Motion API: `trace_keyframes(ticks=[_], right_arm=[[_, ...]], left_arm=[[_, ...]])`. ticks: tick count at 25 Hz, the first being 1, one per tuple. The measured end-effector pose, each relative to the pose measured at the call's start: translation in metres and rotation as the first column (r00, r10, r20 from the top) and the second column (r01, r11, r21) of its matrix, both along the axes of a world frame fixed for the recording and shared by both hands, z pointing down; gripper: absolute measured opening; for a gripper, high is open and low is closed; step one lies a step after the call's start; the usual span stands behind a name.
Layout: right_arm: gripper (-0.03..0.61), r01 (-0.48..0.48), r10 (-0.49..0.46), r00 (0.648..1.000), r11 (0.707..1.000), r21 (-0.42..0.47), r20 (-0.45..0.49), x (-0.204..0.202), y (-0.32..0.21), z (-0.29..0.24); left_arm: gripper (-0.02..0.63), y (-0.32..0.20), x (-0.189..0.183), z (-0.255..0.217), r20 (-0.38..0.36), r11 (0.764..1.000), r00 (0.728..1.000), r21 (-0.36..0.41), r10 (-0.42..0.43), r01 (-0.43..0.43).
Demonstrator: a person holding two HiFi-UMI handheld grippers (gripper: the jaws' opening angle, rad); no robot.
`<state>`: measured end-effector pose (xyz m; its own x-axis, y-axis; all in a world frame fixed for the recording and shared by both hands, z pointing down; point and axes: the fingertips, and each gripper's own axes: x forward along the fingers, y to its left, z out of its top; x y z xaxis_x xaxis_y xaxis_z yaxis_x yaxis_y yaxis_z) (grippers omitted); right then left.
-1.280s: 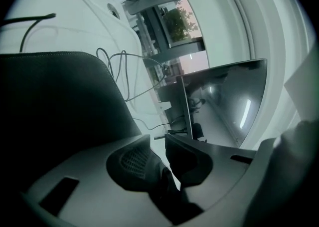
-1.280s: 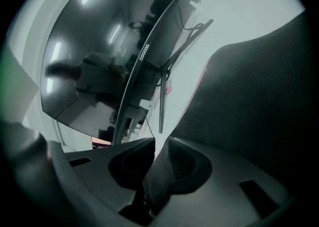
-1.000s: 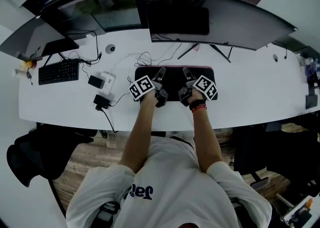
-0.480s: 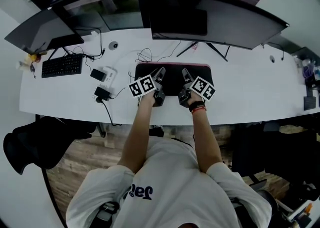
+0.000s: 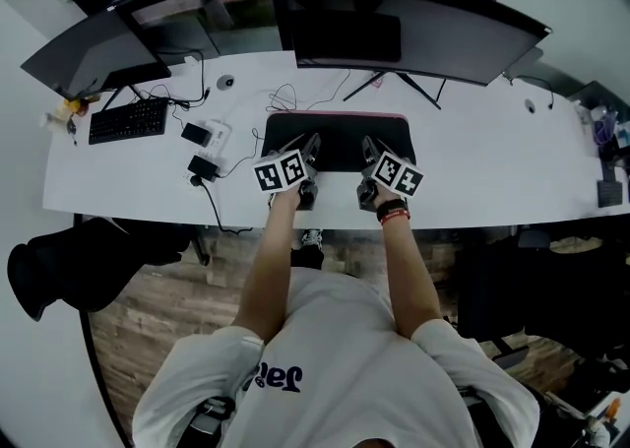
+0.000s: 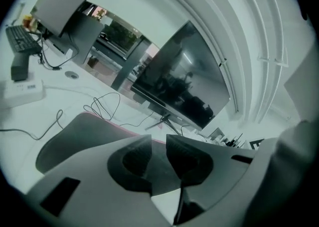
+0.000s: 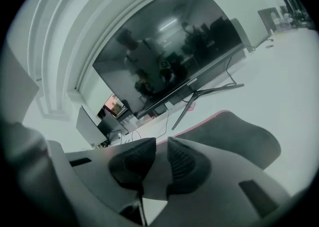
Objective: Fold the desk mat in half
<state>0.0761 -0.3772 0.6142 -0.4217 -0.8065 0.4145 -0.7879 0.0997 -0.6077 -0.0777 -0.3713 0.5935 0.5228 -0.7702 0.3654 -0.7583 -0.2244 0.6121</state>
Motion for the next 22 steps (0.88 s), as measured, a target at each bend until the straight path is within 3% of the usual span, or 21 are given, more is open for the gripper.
trace_keyframes(ticks=[13, 22], right_arm=[[0.060, 0.041, -0.022, 0.984, 0.994, 0.105, -0.174, 0.037, 0.067, -0.040], [0.041, 0.076, -0.029, 0.965, 0.982, 0.174, -0.260, 0.052, 0.117, -0.057]], left_arm=[[0.100, 0.067, 0.014, -0.032, 0.199, 0.990, 0.980, 0.134, 0.008, -0.036], [0.057, 0.120, 0.021, -0.055, 0.286, 0.976, 0.958, 0.213, -0.026, -0.037]])
